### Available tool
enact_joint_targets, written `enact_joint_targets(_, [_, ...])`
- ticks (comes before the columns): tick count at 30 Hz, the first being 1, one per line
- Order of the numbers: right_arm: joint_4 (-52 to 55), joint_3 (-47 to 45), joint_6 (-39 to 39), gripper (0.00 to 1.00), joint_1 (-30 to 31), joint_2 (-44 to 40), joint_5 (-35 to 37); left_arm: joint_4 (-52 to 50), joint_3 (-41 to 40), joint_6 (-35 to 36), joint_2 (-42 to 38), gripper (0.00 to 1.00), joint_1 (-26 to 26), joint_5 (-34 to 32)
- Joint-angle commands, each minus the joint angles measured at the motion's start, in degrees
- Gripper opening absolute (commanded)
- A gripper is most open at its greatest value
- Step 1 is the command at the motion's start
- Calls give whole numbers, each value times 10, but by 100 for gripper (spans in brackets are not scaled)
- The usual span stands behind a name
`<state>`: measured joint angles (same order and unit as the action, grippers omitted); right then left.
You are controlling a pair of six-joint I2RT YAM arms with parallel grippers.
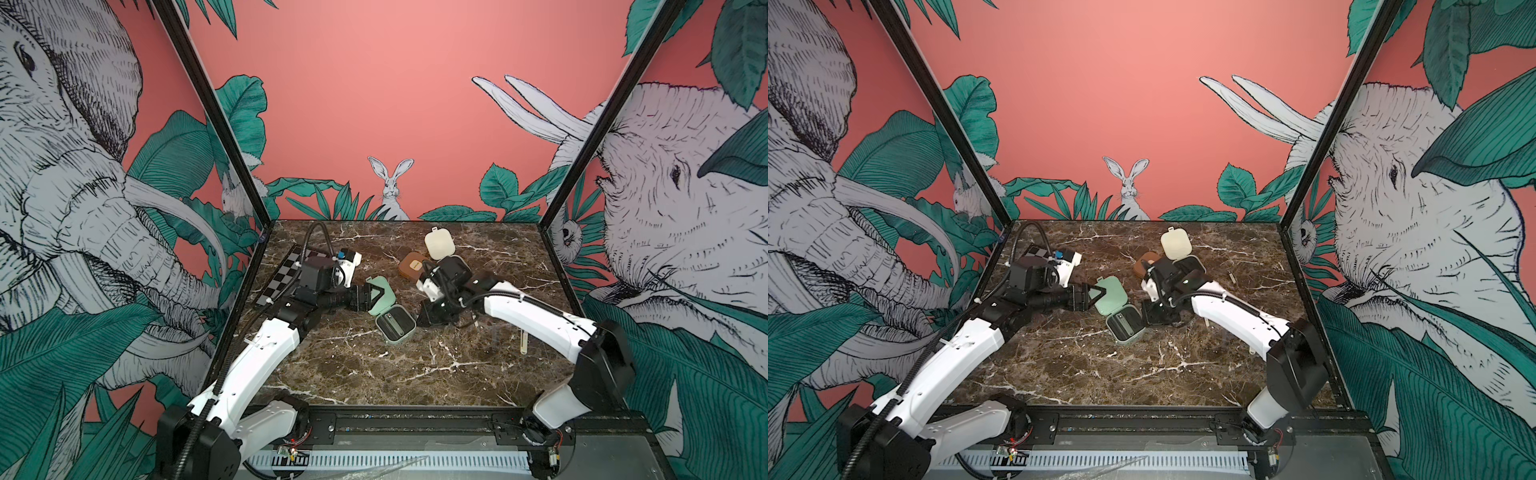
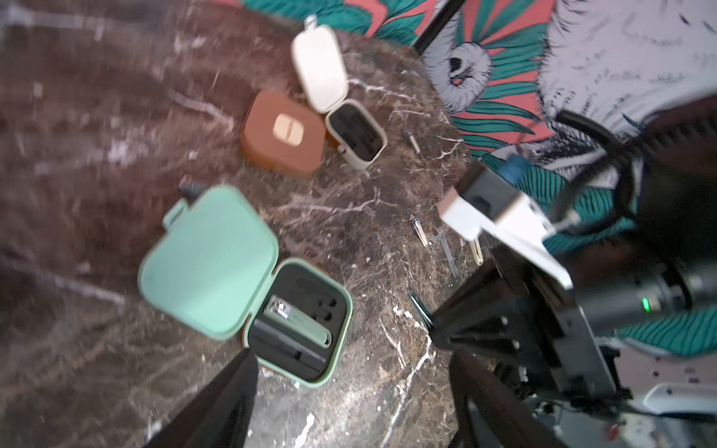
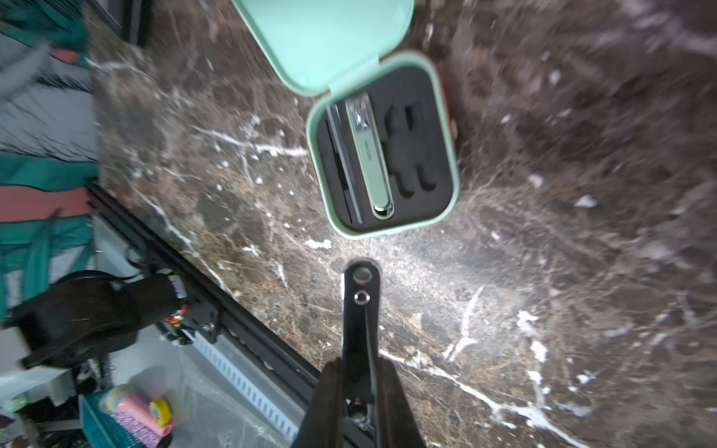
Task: Organize nail clipper sets
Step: Pick up the nail clipper from the center of the board.
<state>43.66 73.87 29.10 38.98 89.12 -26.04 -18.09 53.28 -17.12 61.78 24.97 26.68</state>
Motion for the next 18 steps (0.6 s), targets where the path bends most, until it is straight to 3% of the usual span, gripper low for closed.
enact_joint_targets(1, [80,48,-80,12,-38,-4,-84,-5,41,161,-1,83,17,-35])
enact_joint_targets(4, [117,84,-116,12,-54,5,-112,-59,85,331,10,83,70,-79])
enact_joint_targets(7, [136,103,-136,11,-63,10,-146,-87,101,419,24,83,108,-112])
enact_joint_targets(13, [138,95,-145,12,-66,2,-201,-139,109,480,42,70,179,-180])
enact_joint_targets(18, [149,94,-157,12,-65,4,-233,-125,77,499,7,56,208,-188])
